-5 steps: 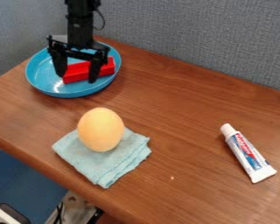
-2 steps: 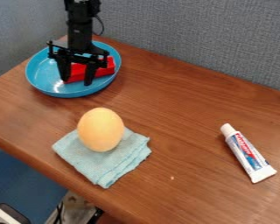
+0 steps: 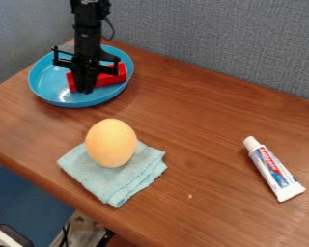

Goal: Put the red object on the blue plate

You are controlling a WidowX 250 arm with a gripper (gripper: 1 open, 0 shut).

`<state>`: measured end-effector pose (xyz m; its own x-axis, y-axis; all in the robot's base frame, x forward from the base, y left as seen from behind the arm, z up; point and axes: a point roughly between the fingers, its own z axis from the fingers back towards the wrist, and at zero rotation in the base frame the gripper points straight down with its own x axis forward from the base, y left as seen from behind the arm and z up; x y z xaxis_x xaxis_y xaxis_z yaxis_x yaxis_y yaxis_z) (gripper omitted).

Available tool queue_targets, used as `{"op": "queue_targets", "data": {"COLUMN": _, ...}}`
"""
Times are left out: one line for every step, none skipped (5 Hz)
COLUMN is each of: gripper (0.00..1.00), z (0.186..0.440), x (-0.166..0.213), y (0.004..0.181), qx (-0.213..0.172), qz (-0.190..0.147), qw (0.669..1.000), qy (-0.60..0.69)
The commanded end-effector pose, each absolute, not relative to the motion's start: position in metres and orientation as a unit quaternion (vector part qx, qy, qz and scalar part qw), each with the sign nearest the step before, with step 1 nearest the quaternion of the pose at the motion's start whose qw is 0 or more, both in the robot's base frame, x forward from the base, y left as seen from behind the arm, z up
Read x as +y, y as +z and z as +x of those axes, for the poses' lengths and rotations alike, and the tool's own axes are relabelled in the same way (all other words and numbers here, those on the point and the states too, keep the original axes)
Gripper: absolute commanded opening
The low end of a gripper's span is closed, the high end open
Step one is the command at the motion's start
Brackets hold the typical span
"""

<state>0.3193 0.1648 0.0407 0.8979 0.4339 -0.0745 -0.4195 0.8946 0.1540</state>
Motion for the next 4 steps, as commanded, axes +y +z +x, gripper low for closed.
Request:
{"op": "queue_targets", "data": {"gripper": 1.0, "z": 0.3258, "x": 0.177, "y": 0.0632, "qx": 0.018, "qz": 0.078, "qw": 0.97, "qy": 0.231}}
{"op": "queue_targets", "data": {"gripper": 0.0, "z": 0.3263, "x": 0.1772, "y": 0.0632, "qx": 0.016, "qz": 0.078, "qw": 0.969, "qy": 0.233}}
{"op": "queue_targets", "data": {"gripper": 0.0, "z": 0.3264, "x": 0.177, "y": 0.0634, "qx": 0.014, "qz": 0.079, "qw": 0.968, "qy": 0.236}}
{"op": "queue_targets", "data": {"gripper": 1.0, "z": 0.3265, "x": 0.1765, "y": 0.0638, "qx": 0.021, "qz": 0.07, "qw": 0.969, "qy": 0.236}}
